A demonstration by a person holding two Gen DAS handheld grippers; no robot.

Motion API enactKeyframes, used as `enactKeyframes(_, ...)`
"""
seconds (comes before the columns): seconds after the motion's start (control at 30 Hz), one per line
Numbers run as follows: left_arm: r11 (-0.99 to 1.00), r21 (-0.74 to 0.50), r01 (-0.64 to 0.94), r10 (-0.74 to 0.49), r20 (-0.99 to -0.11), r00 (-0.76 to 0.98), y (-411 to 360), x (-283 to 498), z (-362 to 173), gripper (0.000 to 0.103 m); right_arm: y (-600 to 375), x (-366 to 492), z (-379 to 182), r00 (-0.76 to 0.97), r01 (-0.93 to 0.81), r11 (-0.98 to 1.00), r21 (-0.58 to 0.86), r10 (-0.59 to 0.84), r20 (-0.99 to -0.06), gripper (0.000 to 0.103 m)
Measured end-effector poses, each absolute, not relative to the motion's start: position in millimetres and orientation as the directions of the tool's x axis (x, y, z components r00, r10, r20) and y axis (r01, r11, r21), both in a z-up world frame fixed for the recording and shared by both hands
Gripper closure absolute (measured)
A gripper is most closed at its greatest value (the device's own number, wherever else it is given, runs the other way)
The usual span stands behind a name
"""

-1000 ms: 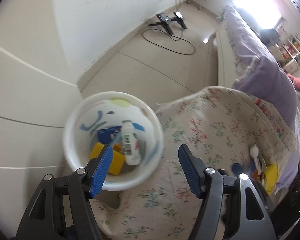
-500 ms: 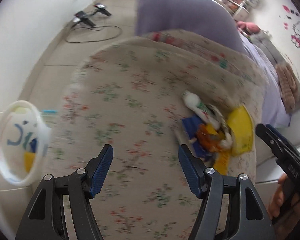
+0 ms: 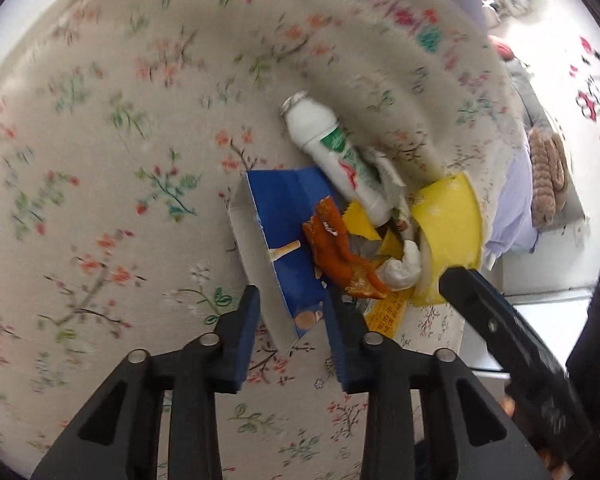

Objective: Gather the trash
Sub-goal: 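Grasp the torn blue box with the left tool while the right tool grasps the orange peel, then carry the blue box into the bin with the left tool while the right carries the peel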

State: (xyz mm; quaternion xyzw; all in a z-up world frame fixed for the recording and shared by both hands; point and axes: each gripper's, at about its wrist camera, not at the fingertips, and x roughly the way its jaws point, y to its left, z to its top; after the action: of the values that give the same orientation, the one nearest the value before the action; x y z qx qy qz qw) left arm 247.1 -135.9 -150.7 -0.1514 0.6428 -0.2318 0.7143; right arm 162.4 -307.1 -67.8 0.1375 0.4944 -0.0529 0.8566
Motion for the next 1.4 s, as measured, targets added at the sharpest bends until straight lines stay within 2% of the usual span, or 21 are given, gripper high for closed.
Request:
enactKeyframes(0.07,0.839,-0.53,0.124,-0.538,-0.841,0.052,-140,249,-157,0.086,-303,166,-73,0.498,0.213,0.961,0.176,0.048,-0.866,0.035)
enactKeyframes(0.27,0.81,-0.562,0.169,-0.578,-0.814,0.062,-145,250,-143,0.101,-297,172,-87,0.467,0.187,0.972,0.139,0.037,-0.883,0.035)
enactKeyframes(0.53,0.838,-0.511,0.19,-0.535,-0.838,0.109,-115,247,-123,0.103,-280,178,-95,0.454,0.123,0.985,0.122,0.053,-0.89,0.036)
enactKeyframes(0.83,0.868,-0.47,0.161,-0.494,-0.853,0.17,-64,257,-109,0.103,-231,185,-109,0.428,-0.089,0.996,0.012,0.049,-0.903,0.036)
enactKeyframes(1.03,0.876,-0.453,0.165,-0.479,-0.856,0.193,-46,252,-102,0.103,-210,192,-143,0.335,-0.176,0.983,-0.042,0.02,-0.942,0.036)
enactKeyframes(1.07,0.878,-0.448,0.168,-0.475,-0.857,0.198,-44,251,-100,0.103,-208,193,-147,0.333,-0.183,0.982,-0.049,0.015,-0.943,0.038)
enactKeyframes(1.13,0.882,-0.439,0.172,-0.468,-0.859,0.208,-40,249,-97,0.103,-207,193,-148,0.346,-0.189,0.981,-0.039,0.029,-0.938,0.054)
enactKeyframes(1.23,0.883,-0.437,0.172,-0.467,-0.856,0.223,-29,247,-91,0.103,-204,192,-140,0.374,-0.181,0.983,-0.023,0.048,-0.926,0.073)
enactKeyframes(1.4,0.9,-0.402,0.169,-0.435,-0.86,0.267,-10,245,-82,0.103,-191,180,-113,0.47,-0.198,0.98,0.03,0.122,-0.874,0.075)
